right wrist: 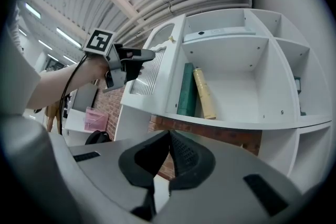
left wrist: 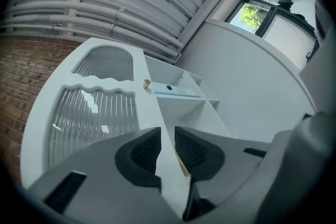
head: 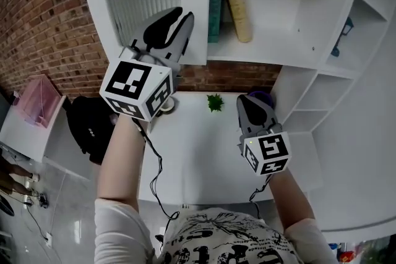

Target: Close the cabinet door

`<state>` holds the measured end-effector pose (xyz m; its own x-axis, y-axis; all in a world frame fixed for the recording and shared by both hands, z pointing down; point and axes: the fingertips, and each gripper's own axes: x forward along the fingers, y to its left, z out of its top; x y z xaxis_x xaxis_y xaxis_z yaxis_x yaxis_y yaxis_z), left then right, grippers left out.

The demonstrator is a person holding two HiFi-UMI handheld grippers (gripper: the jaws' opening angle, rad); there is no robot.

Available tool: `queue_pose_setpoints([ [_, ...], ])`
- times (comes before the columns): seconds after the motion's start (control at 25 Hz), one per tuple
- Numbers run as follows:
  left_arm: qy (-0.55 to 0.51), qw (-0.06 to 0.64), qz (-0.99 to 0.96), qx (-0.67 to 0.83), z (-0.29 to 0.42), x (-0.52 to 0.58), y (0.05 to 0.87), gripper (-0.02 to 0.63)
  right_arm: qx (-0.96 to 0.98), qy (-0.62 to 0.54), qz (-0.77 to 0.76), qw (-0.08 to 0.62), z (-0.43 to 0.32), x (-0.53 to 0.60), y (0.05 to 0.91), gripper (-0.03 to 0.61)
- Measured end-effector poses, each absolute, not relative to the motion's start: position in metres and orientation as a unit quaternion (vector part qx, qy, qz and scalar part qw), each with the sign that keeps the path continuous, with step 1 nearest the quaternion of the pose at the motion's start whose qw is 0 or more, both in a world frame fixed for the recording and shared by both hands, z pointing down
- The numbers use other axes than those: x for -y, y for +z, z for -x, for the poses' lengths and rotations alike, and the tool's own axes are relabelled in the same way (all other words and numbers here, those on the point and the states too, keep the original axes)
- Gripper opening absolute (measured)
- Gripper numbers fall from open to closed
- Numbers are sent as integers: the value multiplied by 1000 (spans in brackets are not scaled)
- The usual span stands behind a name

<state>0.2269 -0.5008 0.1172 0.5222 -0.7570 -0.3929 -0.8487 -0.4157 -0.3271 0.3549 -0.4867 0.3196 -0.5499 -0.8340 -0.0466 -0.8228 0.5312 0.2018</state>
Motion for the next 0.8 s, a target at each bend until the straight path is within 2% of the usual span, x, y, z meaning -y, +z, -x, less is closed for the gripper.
queue_pose_setpoints([
  [0.4, 14, 191, 864, -466, -243, 481, 248, 20, 881, -124, -456, -5, -352, 468, 326, 15],
  [0.8, 38, 107, 888, -446, -240, 447, 331, 14, 886, -150, -438, -4, -350, 450, 349, 15],
])
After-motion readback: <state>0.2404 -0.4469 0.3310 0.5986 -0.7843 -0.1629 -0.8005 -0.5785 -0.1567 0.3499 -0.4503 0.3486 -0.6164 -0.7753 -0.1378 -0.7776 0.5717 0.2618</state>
